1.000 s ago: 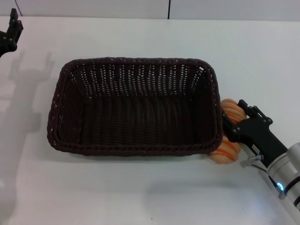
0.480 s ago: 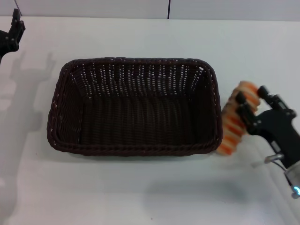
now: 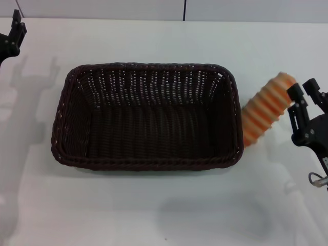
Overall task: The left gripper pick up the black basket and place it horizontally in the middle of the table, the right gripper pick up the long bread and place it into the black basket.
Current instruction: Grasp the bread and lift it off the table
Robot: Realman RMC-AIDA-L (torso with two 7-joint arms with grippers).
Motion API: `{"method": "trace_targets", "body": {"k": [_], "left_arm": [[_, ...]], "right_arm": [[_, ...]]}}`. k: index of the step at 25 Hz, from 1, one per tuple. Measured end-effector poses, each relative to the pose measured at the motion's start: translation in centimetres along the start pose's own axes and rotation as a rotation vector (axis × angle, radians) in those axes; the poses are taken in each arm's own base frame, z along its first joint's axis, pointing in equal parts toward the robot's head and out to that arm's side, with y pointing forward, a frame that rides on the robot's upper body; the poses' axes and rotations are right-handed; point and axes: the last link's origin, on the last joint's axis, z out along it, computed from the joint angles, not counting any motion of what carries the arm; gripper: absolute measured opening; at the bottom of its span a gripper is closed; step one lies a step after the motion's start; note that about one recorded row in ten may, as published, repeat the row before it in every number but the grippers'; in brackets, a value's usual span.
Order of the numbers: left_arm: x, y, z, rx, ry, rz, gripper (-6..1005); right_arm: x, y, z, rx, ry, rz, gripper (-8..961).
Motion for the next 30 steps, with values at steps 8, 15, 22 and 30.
{"method": "trace_targets", "body": {"k": [8, 15, 22, 30], "left_arm": [[-0.1, 0.0, -0.1, 0.0, -0.001, 0.001, 787], [-0.1, 0.0, -0.1, -0.001, -0.006, 0.003, 787], [-0.1, 0.2, -0.1, -0.018, -0.006, 0.007, 787], [-0.1, 0.3, -0.1, -0.026, -0.007, 0.012, 787]], "right_arm": [[0.3, -0.6, 0.2, 0.057, 0.012, 0.001, 179], [2.7, -2.1, 2.6, 0.102, 0.173, 0.046, 53], [3.9, -2.0, 3.4, 0.107, 0.253, 0.071, 250], [4.6, -3.5, 2.1, 0.224, 0.302, 0.092, 532]]}}
